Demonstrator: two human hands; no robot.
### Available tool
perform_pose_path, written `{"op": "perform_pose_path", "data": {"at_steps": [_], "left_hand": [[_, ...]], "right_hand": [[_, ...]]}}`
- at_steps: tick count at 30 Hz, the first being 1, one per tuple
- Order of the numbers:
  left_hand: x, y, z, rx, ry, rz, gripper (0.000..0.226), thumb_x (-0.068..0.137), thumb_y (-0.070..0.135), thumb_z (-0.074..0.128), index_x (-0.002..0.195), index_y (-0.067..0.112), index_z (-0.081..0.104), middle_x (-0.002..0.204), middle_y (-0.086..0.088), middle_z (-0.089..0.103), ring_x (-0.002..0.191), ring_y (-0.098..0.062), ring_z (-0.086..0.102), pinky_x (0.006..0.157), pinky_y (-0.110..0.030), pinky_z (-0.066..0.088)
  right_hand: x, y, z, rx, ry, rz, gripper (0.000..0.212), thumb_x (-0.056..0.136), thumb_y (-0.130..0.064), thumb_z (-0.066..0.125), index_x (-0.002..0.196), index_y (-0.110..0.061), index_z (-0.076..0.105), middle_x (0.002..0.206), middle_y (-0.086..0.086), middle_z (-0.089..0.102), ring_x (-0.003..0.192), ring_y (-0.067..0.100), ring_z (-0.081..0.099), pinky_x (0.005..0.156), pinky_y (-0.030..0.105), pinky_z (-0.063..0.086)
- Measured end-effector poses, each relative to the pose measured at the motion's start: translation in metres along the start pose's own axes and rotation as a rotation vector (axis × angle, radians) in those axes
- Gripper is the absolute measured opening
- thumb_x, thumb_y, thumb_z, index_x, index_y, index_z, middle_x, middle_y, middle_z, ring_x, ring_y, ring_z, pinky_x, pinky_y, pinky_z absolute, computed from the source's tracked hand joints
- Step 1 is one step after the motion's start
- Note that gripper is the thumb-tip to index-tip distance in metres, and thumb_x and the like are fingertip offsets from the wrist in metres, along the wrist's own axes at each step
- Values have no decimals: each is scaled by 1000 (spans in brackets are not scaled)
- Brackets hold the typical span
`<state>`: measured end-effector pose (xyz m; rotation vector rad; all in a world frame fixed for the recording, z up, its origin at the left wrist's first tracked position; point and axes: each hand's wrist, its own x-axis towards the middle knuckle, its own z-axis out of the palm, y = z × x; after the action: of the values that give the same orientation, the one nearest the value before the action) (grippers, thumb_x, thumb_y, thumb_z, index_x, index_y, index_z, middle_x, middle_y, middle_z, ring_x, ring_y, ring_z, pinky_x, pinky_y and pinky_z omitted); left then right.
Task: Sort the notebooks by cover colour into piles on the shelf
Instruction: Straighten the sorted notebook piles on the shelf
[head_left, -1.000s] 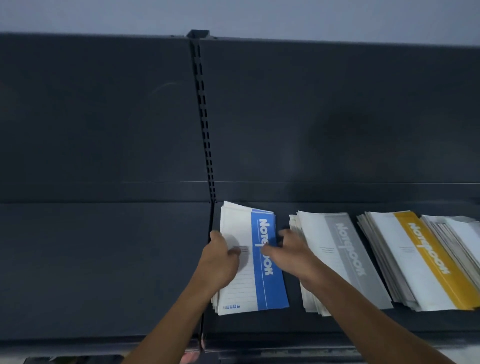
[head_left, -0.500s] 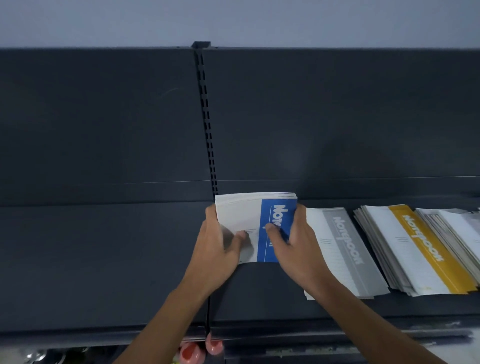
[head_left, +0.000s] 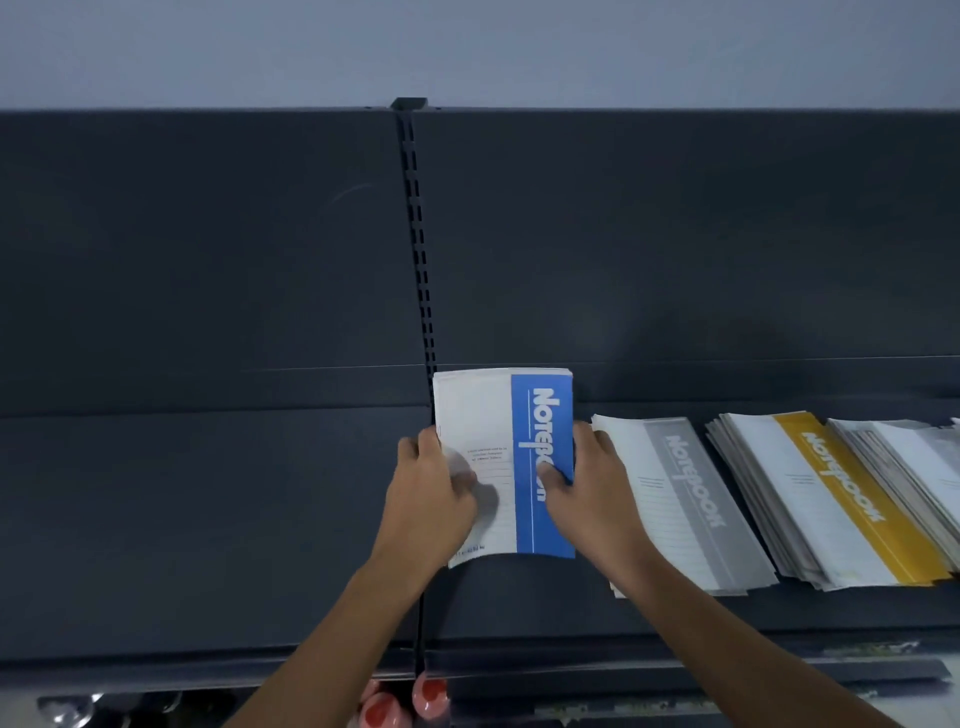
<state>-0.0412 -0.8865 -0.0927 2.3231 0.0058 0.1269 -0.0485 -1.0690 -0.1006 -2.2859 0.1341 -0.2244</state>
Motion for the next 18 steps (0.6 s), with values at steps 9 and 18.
{"op": "perform_pose_path", "data": {"at_steps": [9, 18], "left_hand": [[17, -12, 10, 171, -177, -294, 32, 80, 29, 72, 98, 12, 51, 91, -1, 59, 80, -20, 60, 49, -24, 37], [14, -13, 19, 340, -197, -210, 32, 83, 35, 71, 99, 12, 55, 98, -2, 49, 82, -21, 52, 64, -28, 42]], "right_hand": [[24, 7, 18, -197, -222, 254, 21, 79, -18, 69, 69, -13, 52, 65, -6, 66, 57, 8, 65, 42, 19, 41], [28, 11, 22, -254, -296, 295, 27, 85, -32, 75, 74, -24, 52, 69, -18, 58, 57, 0, 58, 38, 10, 35]]}}
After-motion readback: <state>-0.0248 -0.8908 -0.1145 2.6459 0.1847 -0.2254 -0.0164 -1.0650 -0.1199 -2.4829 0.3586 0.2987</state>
